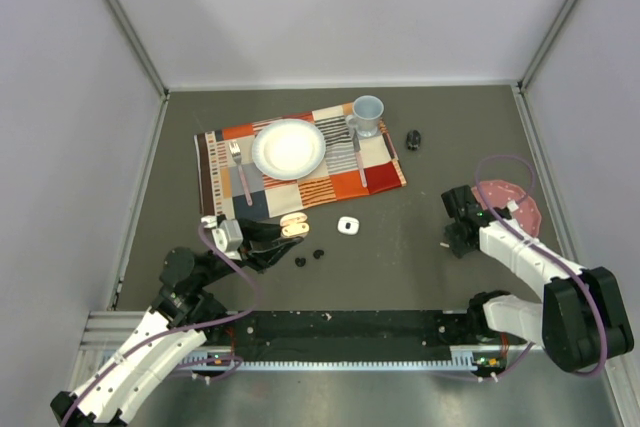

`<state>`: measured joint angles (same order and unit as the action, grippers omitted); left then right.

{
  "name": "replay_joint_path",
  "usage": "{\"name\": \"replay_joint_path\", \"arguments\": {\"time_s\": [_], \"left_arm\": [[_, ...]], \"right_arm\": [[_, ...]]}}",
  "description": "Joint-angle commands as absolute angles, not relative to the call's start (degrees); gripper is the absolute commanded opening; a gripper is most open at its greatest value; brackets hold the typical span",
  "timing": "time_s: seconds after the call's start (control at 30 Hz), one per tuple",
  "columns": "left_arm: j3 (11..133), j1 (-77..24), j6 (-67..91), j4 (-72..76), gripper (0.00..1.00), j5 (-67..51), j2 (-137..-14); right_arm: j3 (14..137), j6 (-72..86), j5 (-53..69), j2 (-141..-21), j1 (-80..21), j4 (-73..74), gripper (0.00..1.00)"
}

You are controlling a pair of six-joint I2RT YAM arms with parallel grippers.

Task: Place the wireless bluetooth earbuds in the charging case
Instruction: Pick up the right earbud from the corner of the board, then insert the right earbud into the right side groove of the charging case.

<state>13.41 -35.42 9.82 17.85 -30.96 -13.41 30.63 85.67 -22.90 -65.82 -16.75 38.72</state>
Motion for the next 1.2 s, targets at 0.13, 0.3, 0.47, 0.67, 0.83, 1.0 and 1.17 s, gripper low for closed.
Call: {"name": "replay_joint_path", "arguments": {"time_s": [0.13, 0.3, 0.47, 0.67, 0.83, 1.0, 1.17], "left_arm": [[15.9, -35.6, 9.3, 19.3, 0.0, -30.6, -13.9], [16.0, -35.6, 9.4, 19.2, 0.0, -30.5, -14.1], [16.0, -35.6, 9.5, 19.2, 0.0, -30.8, -14.5], [16.4, -35.6, 9.3, 18.5, 0.0, -31.1, -15.5], [17.0, -35.6, 9.3, 18.2, 0.0, -31.1, -16.3], [17.8, -35.6, 9.5, 17.7, 0.0, -30.8, -17.1], [18.2, -35.6, 9.6, 17.1, 0.0, -30.3, -17.8]], "right_arm": [[29.5, 86.2, -24.3, -64.4, -17.1, 38.6, 0.23], [30.6, 82.3, -25.0, -64.1, -17.1, 38.5, 0.14], [34.5, 66.3, -23.7, -62.8, -17.1, 34.8, 0.0], [39.4, 50.9, -21.8, -58.6, -18.4, 31.7, 0.0], [44.4, 40.7, -19.3, -56.5, -21.3, 30.0, 0.0], [50.9, 32.5, -24.5, -56.8, -32.0, 29.4, 0.0], [55.4, 26.6, -30.0, -57.1, -39.9, 28.1, 0.0]]}}
